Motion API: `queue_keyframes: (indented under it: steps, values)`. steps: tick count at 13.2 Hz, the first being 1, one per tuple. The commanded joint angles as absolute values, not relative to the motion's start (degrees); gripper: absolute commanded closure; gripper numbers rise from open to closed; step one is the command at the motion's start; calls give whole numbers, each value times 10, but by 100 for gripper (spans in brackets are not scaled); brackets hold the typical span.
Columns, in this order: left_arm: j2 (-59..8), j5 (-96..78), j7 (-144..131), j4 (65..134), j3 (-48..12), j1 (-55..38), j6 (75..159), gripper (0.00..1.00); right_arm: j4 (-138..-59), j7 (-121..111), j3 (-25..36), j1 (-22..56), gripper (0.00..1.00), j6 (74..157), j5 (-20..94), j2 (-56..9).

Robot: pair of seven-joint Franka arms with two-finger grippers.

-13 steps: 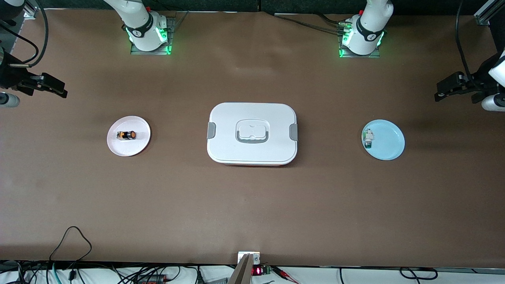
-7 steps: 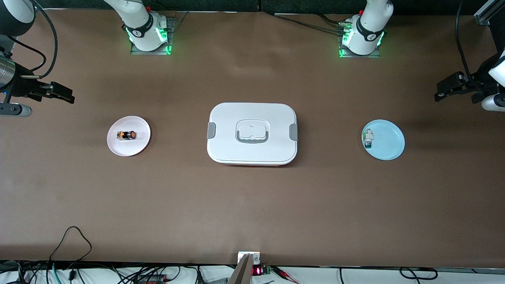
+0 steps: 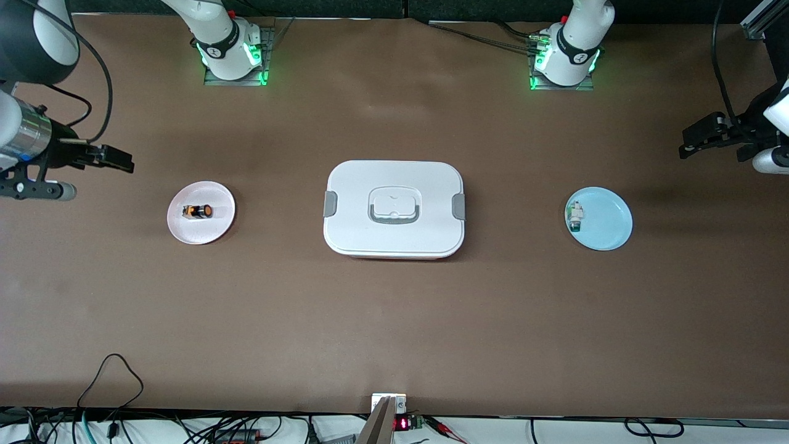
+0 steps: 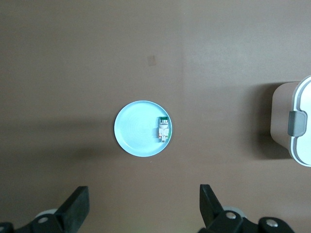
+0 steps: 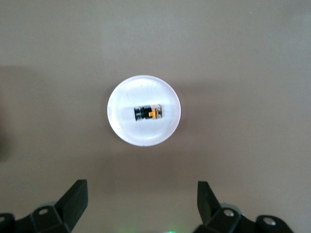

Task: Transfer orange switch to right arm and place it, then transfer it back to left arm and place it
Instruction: 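Reach the right gripper back down to the switch on the white plate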

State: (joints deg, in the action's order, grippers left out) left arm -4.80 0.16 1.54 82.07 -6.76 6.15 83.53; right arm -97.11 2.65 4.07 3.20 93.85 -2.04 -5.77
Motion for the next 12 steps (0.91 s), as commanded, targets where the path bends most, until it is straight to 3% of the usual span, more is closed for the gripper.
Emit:
queue_keyframes:
  steps: [1, 4, 12]
  values:
    - [-43, -6, 18, 817, -69, 66, 832, 0, -969, 39, 41, 38, 0, 966, -15, -86]
    - [-43, -6, 18, 818, -69, 66, 832, 0, -990, 40, 41, 44, 0, 1008, -18, -138]
    - [-43, -6, 18, 817, -69, 66, 832, 0, -1204, 12, 41, 39, 0, 1253, -18, -139]
